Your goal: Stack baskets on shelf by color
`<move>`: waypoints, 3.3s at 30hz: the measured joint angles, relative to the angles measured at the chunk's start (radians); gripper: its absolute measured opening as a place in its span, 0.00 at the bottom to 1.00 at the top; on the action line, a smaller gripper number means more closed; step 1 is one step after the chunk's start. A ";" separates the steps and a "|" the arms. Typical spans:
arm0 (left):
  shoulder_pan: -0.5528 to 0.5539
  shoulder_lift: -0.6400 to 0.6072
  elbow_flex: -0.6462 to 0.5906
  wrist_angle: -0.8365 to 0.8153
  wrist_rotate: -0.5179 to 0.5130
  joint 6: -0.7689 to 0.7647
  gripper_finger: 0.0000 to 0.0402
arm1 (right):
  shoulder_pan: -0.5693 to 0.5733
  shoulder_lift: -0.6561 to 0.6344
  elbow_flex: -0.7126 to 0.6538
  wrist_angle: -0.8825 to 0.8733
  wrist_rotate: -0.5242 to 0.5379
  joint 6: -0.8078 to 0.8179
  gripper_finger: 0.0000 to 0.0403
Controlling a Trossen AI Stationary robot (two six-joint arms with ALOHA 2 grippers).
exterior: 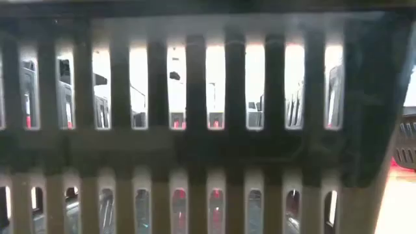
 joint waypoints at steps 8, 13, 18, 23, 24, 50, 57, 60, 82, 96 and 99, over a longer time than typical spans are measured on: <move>0.000 0.000 0.000 0.000 0.000 0.000 0.26 | 0.000 0.000 0.000 0.000 0.000 0.000 0.18; 0.000 0.000 0.000 0.000 0.000 0.000 0.26 | 0.000 0.000 0.000 0.000 0.000 0.000 0.18; 0.000 0.000 0.000 0.000 0.000 0.000 0.26 | 0.000 0.000 0.000 0.000 0.000 0.000 0.18; 0.000 0.000 0.000 0.000 0.000 0.000 0.26 | 0.000 0.000 0.000 0.000 0.000 0.000 0.18; 0.000 0.000 0.000 0.000 0.000 0.000 0.26 | 0.000 0.000 0.000 0.000 0.000 0.000 0.18; 0.000 0.000 0.000 0.000 0.000 0.000 0.26 | 0.000 0.000 0.000 0.000 0.000 0.000 0.18; 0.000 0.000 0.000 0.000 0.000 0.000 0.26 | 0.000 0.000 0.000 0.000 0.000 0.000 0.18; 0.000 0.000 0.000 0.000 0.000 0.000 0.26 | 0.000 0.000 0.000 0.000 0.000 0.000 0.18; 0.007 0.000 0.000 0.092 -0.089 0.082 0.26 | -0.005 0.117 0.035 0.112 0.424 0.424 0.18; 0.009 0.003 0.000 0.220 -0.087 0.095 0.26 | -0.050 0.529 0.595 -0.687 0.589 0.391 0.37; 0.009 0.003 0.000 0.239 -0.086 0.052 0.26 | -0.060 0.593 0.669 -0.825 0.629 0.357 0.42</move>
